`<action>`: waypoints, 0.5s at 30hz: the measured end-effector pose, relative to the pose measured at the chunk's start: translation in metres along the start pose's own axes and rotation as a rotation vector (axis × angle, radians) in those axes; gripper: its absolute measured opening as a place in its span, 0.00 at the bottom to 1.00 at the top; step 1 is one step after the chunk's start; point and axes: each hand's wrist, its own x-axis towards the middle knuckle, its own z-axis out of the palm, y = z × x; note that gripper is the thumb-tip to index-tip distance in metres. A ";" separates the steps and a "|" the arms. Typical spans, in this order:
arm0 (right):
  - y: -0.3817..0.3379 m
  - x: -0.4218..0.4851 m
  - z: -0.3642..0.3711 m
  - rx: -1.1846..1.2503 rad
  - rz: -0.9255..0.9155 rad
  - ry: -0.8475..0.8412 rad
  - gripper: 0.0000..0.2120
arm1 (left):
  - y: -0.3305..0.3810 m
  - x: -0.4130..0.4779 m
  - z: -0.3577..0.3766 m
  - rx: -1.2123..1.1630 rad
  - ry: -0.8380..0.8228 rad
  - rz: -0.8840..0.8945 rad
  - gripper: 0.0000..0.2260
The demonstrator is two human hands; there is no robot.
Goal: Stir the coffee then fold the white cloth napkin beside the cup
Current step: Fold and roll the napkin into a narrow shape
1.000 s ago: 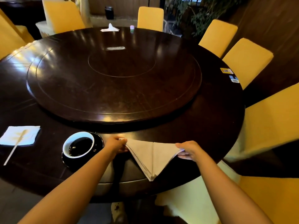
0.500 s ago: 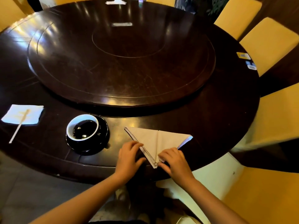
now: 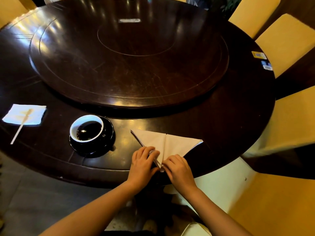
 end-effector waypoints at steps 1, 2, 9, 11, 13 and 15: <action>-0.001 -0.002 0.000 0.009 -0.001 -0.012 0.10 | 0.000 0.000 0.000 0.004 0.006 0.022 0.25; -0.002 -0.003 0.001 0.022 0.006 -0.024 0.10 | 0.000 0.001 0.001 0.003 0.005 0.049 0.24; 0.011 -0.016 -0.001 0.043 0.054 -0.029 0.09 | -0.002 -0.005 0.008 0.015 0.038 0.217 0.16; 0.015 -0.018 -0.003 0.033 0.070 0.008 0.04 | -0.001 -0.006 0.009 0.029 0.060 0.229 0.15; 0.014 -0.015 -0.004 0.059 0.069 0.022 0.04 | 0.002 -0.007 0.010 0.048 0.066 0.236 0.16; 0.011 -0.012 -0.002 0.083 0.051 0.012 0.05 | 0.005 -0.007 0.008 0.058 0.068 0.228 0.17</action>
